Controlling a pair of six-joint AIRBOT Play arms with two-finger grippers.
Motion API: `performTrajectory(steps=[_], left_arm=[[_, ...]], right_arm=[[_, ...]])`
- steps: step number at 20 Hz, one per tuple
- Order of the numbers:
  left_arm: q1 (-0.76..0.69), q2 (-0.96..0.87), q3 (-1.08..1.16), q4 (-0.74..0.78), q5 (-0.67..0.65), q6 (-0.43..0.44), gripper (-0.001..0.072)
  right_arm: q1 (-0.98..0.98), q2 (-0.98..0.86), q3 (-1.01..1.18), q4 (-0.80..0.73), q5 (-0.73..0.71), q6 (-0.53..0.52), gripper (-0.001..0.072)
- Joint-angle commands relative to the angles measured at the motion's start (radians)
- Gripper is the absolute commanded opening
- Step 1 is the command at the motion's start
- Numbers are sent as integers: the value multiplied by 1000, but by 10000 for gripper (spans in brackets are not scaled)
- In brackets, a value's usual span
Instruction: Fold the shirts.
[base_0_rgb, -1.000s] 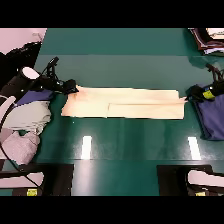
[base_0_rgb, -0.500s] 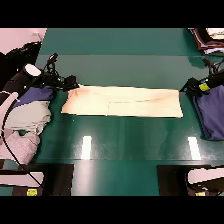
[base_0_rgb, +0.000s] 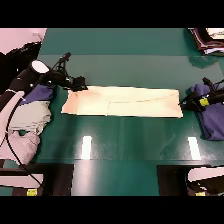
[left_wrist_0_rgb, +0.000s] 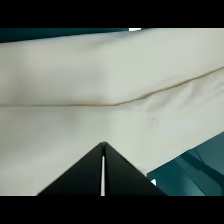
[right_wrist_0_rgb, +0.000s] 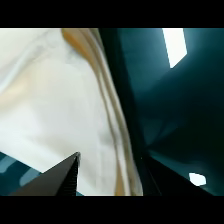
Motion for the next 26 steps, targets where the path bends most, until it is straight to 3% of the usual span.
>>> performTrajectory(steps=[1,2,5,6,10,15,21,26], left_arm=[[-85,-12,10,-3,72,-37,20],[-110,-25,27,-3,74,-37,20],[-179,-90,115,-3,56,-39,20],[-202,-124,156,-2,47,-45,20],[-288,-277,308,-1,20,-82,20],[-371,-431,405,-5,10,-141,20],[-391,-447,411,-3,11,-141,20],[-390,-445,412,-2,26,-140,21]], right_arm=[[23,-47,-31,87,-22,-44,446],[47,-66,-15,88,-19,-44,394],[97,-78,47,88,-13,-69,40],[108,-78,80,88,14,-71,13],[144,1,199,90,121,-6,13],[269,164,378,91,128,90,12],[481,185,600,91,99,133,13],[611,186,655,91,29,131,12]])
